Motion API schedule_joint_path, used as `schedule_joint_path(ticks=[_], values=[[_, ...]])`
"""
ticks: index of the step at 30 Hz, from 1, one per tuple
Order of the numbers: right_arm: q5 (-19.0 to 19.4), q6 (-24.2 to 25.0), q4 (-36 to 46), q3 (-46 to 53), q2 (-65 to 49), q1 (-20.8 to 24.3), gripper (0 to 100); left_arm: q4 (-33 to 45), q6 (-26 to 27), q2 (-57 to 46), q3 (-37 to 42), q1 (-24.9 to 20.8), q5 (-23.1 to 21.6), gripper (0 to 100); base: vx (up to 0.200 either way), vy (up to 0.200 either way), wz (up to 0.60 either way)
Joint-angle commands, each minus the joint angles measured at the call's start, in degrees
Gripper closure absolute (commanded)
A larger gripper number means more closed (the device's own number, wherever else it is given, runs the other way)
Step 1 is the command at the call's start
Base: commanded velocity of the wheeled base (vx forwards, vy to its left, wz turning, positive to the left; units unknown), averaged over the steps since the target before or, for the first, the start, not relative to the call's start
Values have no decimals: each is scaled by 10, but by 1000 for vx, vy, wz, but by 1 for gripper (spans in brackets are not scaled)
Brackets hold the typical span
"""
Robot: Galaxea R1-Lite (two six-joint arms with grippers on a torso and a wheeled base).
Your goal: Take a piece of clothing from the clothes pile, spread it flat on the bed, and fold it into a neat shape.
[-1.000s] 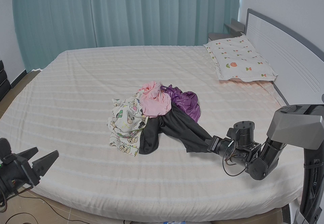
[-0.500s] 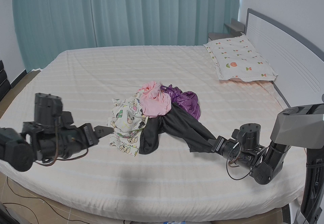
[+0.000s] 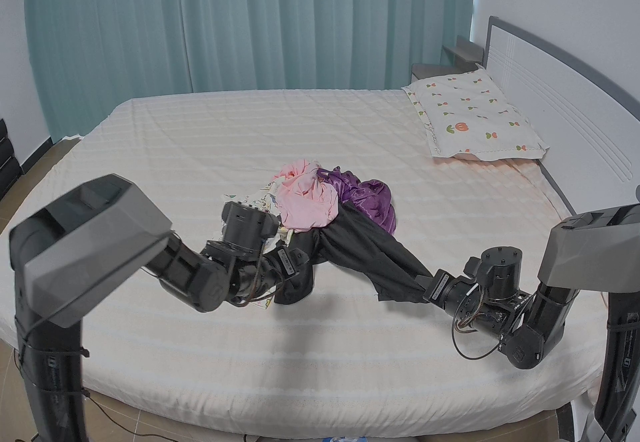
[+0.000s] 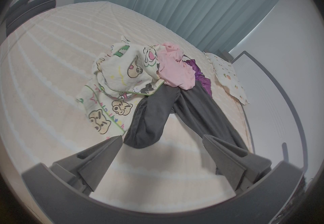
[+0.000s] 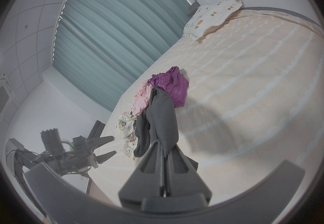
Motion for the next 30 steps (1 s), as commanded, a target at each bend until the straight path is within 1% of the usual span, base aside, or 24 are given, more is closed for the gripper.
schedule_joint_path(ticks=[1, 4, 7, 17, 24, 27, 29, 30], values=[[-1, 0, -3, 4, -3, 0, 100, -1, -7, 96, -69, -11, 40, 0, 0, 0, 0], [-3, 0, -3, 4, -2, 0, 100, -4, -2, 105, -74, -12, 55, 0, 0, 0, 0], [-3, -1, -3, 3, 0, 0, 100, -2, -2, 117, -96, -15, 83, 0, 0, 0, 0], [-3, -3, -2, 0, 2, 0, 100, 0, 2, 141, -115, -27, 83, 0, 0, 0, 0], [-3, -3, -2, -1, 2, 0, 100, 1, 2, 152, -131, -26, 89, 0, 0, 0, 0], [-3, -3, -2, -1, 2, 0, 100, 6, 4, 147, -131, -26, 106, 0, 0, 0, 0], [-3, -3, -2, -1, 3, 0, 100, 15, 4, 144, -130, -26, 110, 0, 0, 0, 0], [-3, -3, -2, -2, 3, 0, 100, 30, 7, 137, -129, -26, 111, 0, 0, 0, 0]])
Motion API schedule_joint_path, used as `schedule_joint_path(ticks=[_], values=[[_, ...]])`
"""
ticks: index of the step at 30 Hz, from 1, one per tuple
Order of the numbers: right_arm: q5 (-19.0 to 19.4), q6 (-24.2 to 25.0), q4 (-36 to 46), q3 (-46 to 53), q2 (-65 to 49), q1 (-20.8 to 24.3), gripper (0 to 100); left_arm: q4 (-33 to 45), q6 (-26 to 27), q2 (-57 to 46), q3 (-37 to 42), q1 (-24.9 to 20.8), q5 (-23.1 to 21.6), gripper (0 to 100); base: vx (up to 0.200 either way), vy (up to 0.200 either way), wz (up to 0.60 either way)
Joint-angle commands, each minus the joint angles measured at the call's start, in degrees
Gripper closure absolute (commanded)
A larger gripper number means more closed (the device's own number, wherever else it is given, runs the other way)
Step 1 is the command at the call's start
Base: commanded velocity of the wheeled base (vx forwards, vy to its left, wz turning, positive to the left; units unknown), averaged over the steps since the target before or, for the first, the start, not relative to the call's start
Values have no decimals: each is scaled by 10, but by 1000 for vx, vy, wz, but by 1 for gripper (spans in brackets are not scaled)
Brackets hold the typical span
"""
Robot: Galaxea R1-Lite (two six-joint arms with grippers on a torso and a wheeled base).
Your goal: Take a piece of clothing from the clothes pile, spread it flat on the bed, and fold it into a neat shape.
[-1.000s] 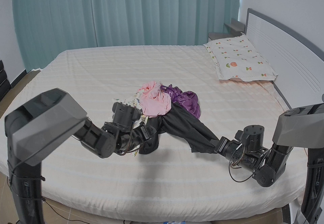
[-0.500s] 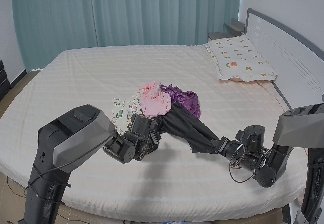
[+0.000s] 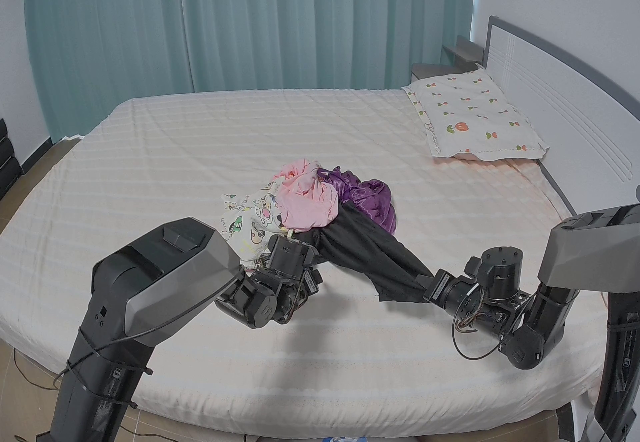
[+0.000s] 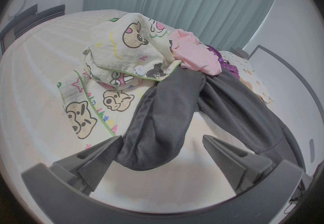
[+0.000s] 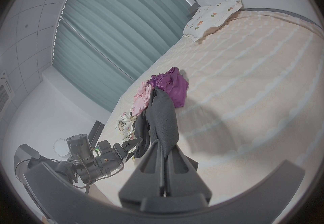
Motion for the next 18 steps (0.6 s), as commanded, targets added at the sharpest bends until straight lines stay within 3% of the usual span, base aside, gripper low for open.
schedule_joint_path(ticks=[1, 17, 18], values=[[0, 0, 0, -1, 1, 0, 100, 16, 3, -15, 1, 0, 3, 0, 0, 0, 0], [0, 0, 0, -3, 3, 2, 100, 44, 4, 15, -28, -5, 12, 0, 0, 0, 0], [0, 0, 0, -3, 3, 2, 100, 45, 4, 15, -28, -5, 12, 100, 0, 0, 0]])
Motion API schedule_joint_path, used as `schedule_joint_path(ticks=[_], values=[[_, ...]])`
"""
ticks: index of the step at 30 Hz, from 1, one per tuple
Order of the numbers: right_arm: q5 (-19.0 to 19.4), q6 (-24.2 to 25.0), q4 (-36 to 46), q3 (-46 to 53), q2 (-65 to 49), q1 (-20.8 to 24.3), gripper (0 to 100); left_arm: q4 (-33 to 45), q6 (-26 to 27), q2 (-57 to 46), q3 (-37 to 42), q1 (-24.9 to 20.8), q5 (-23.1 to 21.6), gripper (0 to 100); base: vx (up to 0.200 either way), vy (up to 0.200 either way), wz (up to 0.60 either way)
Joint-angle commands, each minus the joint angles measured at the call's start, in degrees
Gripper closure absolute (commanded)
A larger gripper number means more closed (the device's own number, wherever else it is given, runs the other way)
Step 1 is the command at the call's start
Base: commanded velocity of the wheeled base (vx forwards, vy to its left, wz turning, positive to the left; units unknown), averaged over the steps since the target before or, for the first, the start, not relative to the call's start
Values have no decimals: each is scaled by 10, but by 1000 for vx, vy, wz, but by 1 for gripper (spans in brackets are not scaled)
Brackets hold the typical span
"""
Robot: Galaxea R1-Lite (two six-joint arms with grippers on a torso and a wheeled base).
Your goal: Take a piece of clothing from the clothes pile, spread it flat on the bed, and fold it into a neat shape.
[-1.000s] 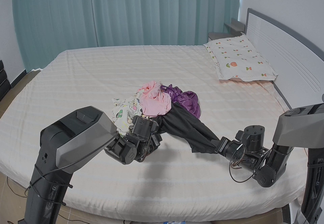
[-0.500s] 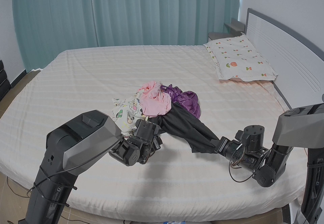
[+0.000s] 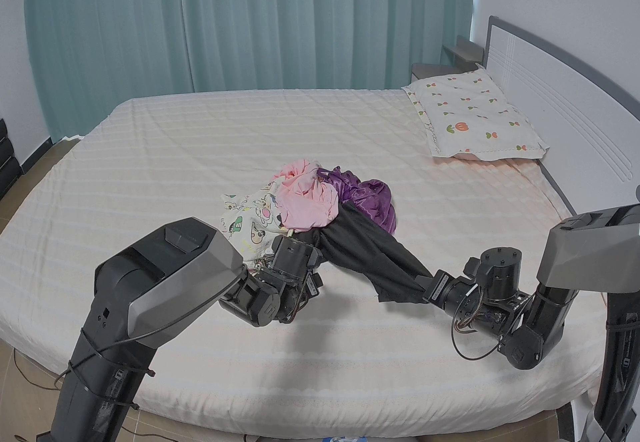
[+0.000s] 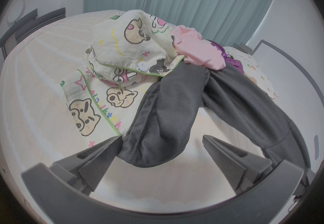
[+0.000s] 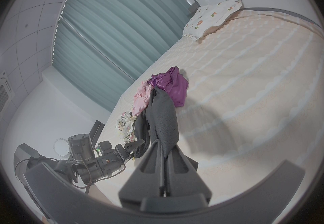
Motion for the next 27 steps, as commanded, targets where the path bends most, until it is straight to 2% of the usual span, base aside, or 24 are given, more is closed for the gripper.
schedule_joint_path(ticks=[1, 9, 14, 16, 19, 24, 27], values=[[0, 0, 0, -1, 0, 1, 100, 19, -1, 9, -15, 0, 1, 100, 0, 0, 0], [1, 0, -1, -2, -2, 0, 100, 55, -8, 3, -28, 0, 1, 100, 0, 0, 0], [2, 3, -12, -1, -19, 0, 100, 55, -49, -59, 2, 1, -3, 100, 0, 0, 0], [2, 3, -12, -1, -19, 0, 100, 55, -49, -59, 2, 1, -3, 100, 0, 0, 0], [6, 4, -44, 1, -74, 5, 100, 52, -92, -180, 60, 4, -28, 100, 0, 0, 0], [11, 0, -47, -28, -169, 4, 100, 49, -120, -335, 111, 9, -70, 100, 0, 0, 0], [11, -11, -39, -65, -223, -1, 100, 48, -122, -407, 133, 14, -72, 100, 0, 0, 0]])
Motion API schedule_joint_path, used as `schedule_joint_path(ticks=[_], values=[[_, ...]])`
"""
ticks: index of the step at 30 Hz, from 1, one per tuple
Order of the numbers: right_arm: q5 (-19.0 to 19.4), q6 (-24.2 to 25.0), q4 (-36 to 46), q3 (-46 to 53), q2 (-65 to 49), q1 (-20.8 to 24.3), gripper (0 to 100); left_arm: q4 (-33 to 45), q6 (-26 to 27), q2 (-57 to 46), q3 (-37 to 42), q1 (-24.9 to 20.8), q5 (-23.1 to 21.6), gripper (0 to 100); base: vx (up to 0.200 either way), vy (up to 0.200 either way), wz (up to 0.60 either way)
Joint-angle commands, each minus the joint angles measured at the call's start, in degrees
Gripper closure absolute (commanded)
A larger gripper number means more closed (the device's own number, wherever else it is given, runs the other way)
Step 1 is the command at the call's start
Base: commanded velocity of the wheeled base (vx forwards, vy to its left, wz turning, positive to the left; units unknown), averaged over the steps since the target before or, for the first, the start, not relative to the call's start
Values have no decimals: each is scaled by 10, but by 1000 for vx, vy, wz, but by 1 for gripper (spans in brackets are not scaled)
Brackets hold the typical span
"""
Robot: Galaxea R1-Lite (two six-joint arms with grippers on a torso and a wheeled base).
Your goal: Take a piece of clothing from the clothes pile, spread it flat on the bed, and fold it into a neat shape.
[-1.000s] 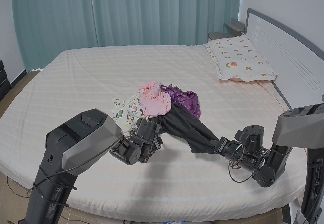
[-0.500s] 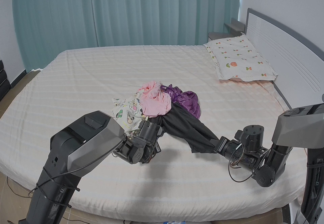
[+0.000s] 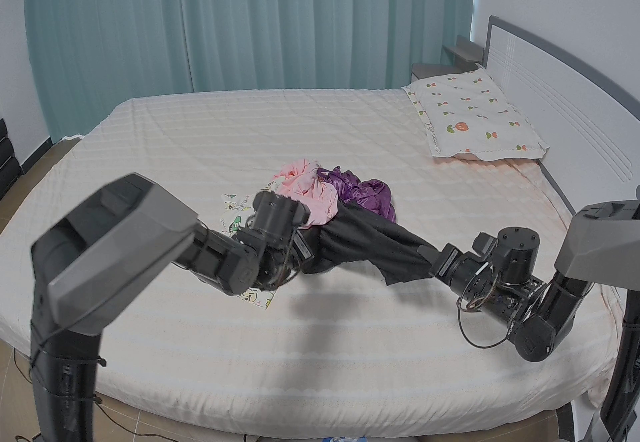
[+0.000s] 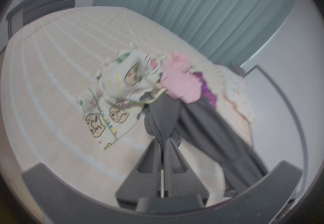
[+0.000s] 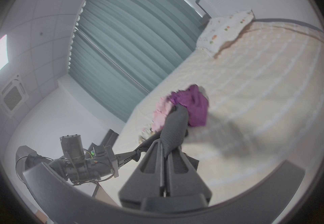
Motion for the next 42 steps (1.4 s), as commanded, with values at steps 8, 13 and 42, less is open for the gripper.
schedule_joint_path(ticks=[8, 13, 42], values=[[24, -20, 45, -44, -192, 0, 100, -8, -23, -292, 147, 31, -30, 100, 0, 0, 0], [25, -21, 43, -18, -160, 4, 100, -40, -25, -292, 199, 31, -29, 100, 0, 0, 0], [17, -18, 43, 8, -124, 20, 100, -156, -86, -274, 316, 19, -80, 100, 0, 0, 0]])
